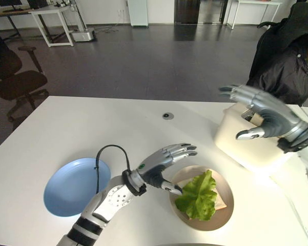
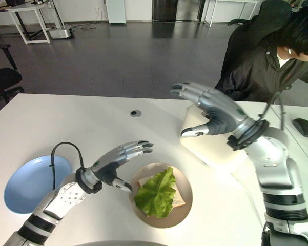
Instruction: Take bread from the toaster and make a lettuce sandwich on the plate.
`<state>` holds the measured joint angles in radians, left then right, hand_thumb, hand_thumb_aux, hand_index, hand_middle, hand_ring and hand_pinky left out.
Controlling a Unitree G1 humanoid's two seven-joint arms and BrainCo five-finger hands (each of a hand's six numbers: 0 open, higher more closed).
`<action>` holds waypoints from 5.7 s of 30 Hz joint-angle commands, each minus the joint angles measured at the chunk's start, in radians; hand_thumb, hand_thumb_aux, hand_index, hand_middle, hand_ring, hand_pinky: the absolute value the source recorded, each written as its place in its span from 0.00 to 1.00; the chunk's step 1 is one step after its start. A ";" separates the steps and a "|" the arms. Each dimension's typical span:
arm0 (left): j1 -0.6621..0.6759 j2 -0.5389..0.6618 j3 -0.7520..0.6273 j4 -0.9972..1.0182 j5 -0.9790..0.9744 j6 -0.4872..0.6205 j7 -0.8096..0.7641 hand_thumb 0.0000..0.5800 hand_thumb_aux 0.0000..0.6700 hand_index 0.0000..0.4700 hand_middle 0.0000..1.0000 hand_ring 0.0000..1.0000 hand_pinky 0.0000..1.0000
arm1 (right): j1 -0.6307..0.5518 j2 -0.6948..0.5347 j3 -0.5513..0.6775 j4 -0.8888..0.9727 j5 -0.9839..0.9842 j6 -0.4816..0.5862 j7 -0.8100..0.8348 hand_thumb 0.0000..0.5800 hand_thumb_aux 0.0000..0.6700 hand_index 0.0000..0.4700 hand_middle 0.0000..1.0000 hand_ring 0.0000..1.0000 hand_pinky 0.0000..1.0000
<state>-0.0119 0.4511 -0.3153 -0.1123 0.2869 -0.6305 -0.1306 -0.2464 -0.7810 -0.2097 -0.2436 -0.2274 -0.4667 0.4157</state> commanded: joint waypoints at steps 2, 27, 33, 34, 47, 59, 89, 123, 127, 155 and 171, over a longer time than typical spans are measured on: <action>0.093 -0.005 0.112 -0.053 -0.342 0.027 -0.057 0.00 0.00 0.00 0.00 0.00 0.00 | 0.147 -0.103 -0.155 0.152 -0.177 0.002 -0.075 0.00 0.00 0.00 0.00 0.00 0.00; 0.156 -0.065 0.281 -0.093 -0.404 0.041 -0.180 0.00 0.00 0.00 0.00 0.00 0.00 | 0.077 -0.101 -0.135 0.417 0.187 0.232 -0.010 1.00 1.00 1.00 0.00 0.00 0.00; 0.152 -0.053 0.316 -0.116 -0.321 -0.031 -0.181 0.00 0.00 0.00 0.00 0.00 0.00 | 0.036 -0.145 -0.280 0.308 0.547 0.384 0.203 1.00 1.00 1.00 0.00 0.00 0.00; 0.150 -0.048 0.326 -0.129 -0.307 -0.049 -0.180 0.00 0.00 0.00 0.00 0.00 0.00 | 0.036 -0.152 -0.297 0.273 0.606 0.414 0.242 1.00 1.00 1.00 0.00 0.00 0.00; 0.177 -0.054 0.404 -0.263 -0.038 -0.239 -0.153 0.00 0.00 0.00 0.00 0.00 0.00 | 0.114 -0.106 0.147 -0.020 0.622 0.573 0.569 1.00 1.00 1.00 0.00 0.00 0.00; 0.209 -0.093 0.199 -0.297 0.491 -0.340 -0.116 0.00 0.00 0.00 0.00 0.00 0.00 | 0.113 0.000 0.380 0.060 0.476 0.583 0.627 1.00 1.00 1.00 0.00 0.00 0.00; 0.032 0.113 -0.191 0.114 0.798 -0.118 -0.110 0.00 0.00 0.00 0.00 0.00 0.00 | -0.102 0.356 0.224 0.265 0.328 0.379 0.144 0.00 0.00 0.00 0.00 0.00 0.00; 0.208 0.316 -0.018 -0.131 0.119 0.017 -0.438 1.00 1.00 1.00 1.00 1.00 1.00 | 0.327 -0.067 0.392 0.192 -0.026 0.063 0.534 1.00 1.00 1.00 1.00 1.00 1.00; 0.066 0.184 -0.071 0.079 0.339 0.072 -0.312 1.00 1.00 1.00 1.00 1.00 1.00 | 0.268 -0.006 0.508 0.268 -0.098 0.050 0.523 1.00 1.00 1.00 1.00 1.00 1.00; 0.169 0.082 0.076 -0.142 -0.096 0.172 -0.145 0.00 0.00 0.00 0.04 0.04 0.04 | 0.197 0.232 0.363 0.203 0.199 0.075 0.147 0.00 0.00 0.00 0.31 0.31 0.31; 0.119 -0.066 0.169 -0.017 -0.480 0.118 -0.291 0.00 0.00 0.00 0.00 0.00 0.00 | 0.075 0.400 0.271 0.385 0.411 -0.003 0.167 0.00 0.00 0.00 0.00 0.00 0.00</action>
<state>0.1325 0.3936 -0.1579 -0.1500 -0.2061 -0.5086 -0.4108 -0.1497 -0.3900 0.0765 0.1366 0.1881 -0.4653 0.5844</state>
